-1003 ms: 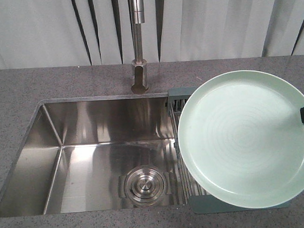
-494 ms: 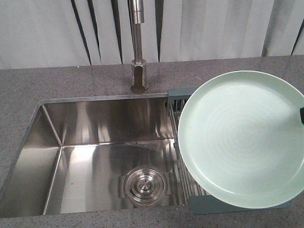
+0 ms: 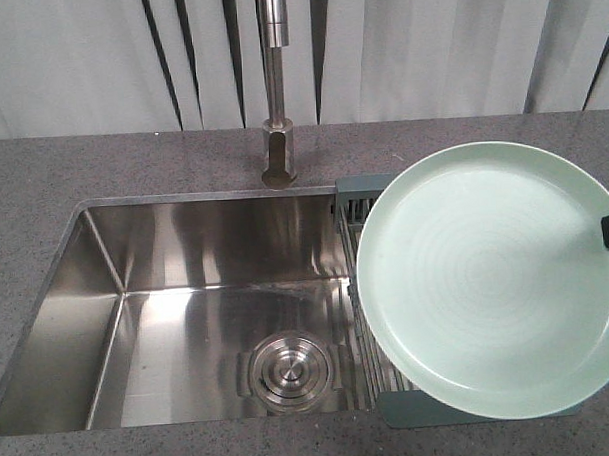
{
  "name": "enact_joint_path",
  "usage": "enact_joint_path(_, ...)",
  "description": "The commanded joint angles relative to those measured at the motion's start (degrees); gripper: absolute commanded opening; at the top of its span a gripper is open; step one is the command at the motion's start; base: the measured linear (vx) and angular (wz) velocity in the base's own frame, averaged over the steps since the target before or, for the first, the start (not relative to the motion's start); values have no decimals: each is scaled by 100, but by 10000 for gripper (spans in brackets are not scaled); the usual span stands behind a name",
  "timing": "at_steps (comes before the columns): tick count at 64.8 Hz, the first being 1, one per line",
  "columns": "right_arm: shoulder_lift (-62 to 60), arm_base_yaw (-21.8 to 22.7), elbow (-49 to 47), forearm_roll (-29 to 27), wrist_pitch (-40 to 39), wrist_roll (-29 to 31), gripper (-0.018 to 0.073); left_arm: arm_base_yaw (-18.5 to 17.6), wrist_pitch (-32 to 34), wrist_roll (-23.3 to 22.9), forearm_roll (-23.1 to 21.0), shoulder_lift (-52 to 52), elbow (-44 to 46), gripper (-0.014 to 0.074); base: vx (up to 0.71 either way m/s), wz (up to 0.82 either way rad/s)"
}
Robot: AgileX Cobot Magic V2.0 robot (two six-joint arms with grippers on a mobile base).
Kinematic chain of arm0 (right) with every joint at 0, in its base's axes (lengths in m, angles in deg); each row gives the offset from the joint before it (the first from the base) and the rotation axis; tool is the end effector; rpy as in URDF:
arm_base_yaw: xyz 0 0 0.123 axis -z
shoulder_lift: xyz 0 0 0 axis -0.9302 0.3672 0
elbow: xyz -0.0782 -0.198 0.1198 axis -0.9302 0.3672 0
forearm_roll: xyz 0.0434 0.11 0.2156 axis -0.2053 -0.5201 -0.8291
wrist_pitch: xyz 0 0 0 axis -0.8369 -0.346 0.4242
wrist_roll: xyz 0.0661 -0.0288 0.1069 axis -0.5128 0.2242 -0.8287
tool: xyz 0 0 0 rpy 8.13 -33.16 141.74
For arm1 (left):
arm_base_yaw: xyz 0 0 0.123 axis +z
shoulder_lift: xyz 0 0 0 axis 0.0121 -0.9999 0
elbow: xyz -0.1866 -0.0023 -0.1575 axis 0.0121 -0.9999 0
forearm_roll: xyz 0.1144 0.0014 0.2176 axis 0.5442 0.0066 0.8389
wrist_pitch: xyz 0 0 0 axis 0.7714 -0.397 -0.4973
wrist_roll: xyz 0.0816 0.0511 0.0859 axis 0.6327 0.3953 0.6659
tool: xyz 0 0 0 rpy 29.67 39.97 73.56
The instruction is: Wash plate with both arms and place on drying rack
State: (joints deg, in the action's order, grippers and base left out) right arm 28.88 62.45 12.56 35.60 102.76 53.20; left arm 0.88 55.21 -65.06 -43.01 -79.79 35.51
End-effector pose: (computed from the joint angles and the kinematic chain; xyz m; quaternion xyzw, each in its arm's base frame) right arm 0.1960 0.0460 0.3328 -0.1527 0.8896 0.0809 0.4228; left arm 0.1422 -0.0214 0.4374 -0.1212 0.4058 -0.4512 0.7856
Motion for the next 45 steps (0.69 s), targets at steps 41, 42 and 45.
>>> enact_joint_path(41, -35, 31, -161, -62, -214, 3, -6, -43, 2443, -3197, 3276, -5667, 2946, 318, 0, 0)
enact_joint_path(42, -35, 31, -161, -62, -214, 3, -6, -43, 2461, -3226, 3311, -5734, 2988, 335, 0, 0)
enact_joint_path(45, -35, 31, -161, -62, -214, 3, -6, -43, 2526, -3325, 3457, -5955, 3137, 387, 0, 0)
